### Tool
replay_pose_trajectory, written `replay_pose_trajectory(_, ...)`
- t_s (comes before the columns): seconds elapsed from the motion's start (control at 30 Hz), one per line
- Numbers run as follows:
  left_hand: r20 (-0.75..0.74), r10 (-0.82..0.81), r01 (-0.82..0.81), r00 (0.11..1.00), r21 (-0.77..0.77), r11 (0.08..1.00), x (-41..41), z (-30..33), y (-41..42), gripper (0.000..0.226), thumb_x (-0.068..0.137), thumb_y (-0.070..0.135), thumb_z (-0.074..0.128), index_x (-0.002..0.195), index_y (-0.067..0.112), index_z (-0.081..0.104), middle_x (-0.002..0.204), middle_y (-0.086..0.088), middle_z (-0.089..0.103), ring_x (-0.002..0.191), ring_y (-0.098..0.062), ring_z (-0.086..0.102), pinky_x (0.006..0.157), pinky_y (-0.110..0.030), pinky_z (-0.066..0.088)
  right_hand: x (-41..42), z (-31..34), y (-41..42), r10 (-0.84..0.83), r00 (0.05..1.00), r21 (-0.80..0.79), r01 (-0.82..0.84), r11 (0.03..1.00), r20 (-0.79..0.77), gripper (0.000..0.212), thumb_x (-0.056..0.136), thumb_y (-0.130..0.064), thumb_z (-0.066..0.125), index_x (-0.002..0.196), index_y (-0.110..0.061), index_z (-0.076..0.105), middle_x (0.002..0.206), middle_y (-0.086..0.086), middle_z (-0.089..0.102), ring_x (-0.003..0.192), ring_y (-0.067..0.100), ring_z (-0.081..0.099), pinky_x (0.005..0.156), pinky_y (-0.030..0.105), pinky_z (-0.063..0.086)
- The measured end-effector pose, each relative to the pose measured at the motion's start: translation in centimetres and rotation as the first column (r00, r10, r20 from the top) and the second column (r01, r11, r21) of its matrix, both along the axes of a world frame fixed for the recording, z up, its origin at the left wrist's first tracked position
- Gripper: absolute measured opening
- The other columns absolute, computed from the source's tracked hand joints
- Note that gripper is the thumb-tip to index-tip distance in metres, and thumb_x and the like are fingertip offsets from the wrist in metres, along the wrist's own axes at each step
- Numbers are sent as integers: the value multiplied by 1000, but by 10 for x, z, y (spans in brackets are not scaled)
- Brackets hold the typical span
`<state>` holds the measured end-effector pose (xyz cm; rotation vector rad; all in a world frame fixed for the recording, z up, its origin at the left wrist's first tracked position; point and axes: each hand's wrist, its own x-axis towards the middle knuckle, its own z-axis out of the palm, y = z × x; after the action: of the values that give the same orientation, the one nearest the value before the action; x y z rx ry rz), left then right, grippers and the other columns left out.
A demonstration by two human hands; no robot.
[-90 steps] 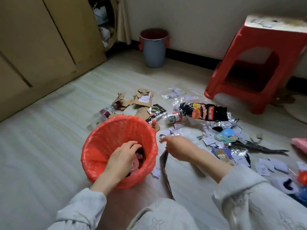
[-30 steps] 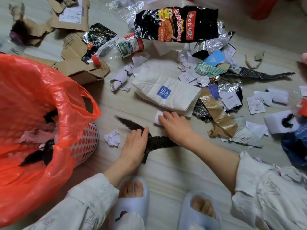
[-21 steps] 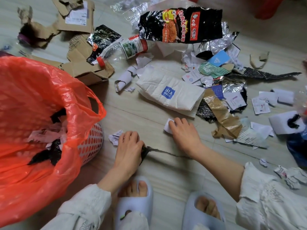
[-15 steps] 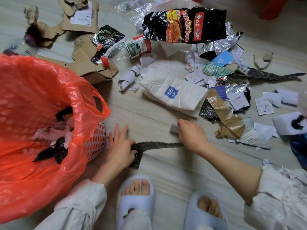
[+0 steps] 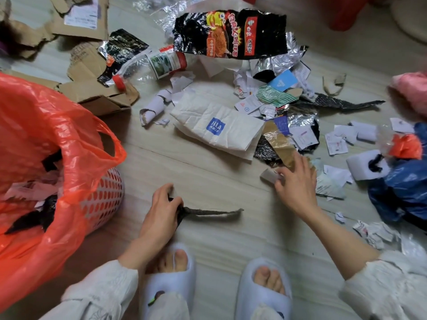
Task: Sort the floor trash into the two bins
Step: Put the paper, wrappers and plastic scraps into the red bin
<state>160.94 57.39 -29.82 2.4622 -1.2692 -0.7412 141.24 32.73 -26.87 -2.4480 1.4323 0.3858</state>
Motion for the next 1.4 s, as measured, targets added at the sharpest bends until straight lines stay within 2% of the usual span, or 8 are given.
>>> replay_pose_trajectory(0.13,-23,-21,20,1000,-34,999,-8,-4,-12,13,84,12,60,97,9,60,125,-9,40,115,-27,39,86,-24,35,2,0,-10,-71,995,133,61,989,72,33,89,-11,51,121,-7,57,144,17,34,129,35,37,105,42,33)
replay_pose_trajectory(0.23,-6,-56,56,998,-61,997,-10,-3,-12,16,79,7,66,94,9,62,107,-11,49,98,-30,49,74,-31,46,3,-3,2,-83,987,98,70,993,134,27,89,-2,47,114,0,56,119,20,56,109,34,51,90,37,40)
replay_pose_trajectory(0.37,-20,-33,32,999,-88,996,-12,-1,-10,18,75,1,68,91,7,64,97,-12,55,88,-33,55,68,-36,51,-1,-7,16,-78,984,61,69,996,161,19,90,-2,45,105,1,57,104,20,60,97,34,53,81,38,40)
replay_pose_trajectory(0.7,28,-18,25,999,-276,961,-6,66,-41,13,77,-2,66,86,6,65,86,-12,57,78,-31,58,63,-32,46,15,59,19,-2,938,0,2,1000,348,29,87,-1,48,115,-3,55,103,20,62,98,36,56,81,42,45)
replay_pose_trajectory(0.9,153,43,45,987,-526,849,12,169,-33,30,76,-3,66,92,19,53,90,-9,56,83,-26,54,62,-36,50,66,161,50,130,810,-49,-125,991,572,27,86,-4,52,113,-4,55,106,18,63,98,34,57,80,37,41)
replay_pose_trajectory(1.1,308,250,-17,918,-600,800,41,239,20,31,67,-8,69,92,10,64,93,-6,59,87,-22,51,70,-34,47,122,254,100,347,613,-200,-297,934,710,27,84,1,57,111,0,56,104,18,65,94,32,60,81,36,46)
replay_pose_trajectory(1.3,363,498,-211,787,-602,770,90,264,103,35,62,-12,66,91,8,65,93,-10,60,86,-29,51,73,-39,45,191,291,177,597,437,-305,-572,762,673,31,81,6,52,112,2,58,104,22,66,97,35,61,82,45,49)
replay_pose_trajectory(1.4,334,581,-352,742,-544,762,103,257,135,38,63,-15,63,95,6,65,97,-12,58,91,-33,54,76,-43,48,226,290,204,600,447,-264,-611,746,663,30,85,3,49,113,-1,58,107,19,64,100,32,56,80,40,42)
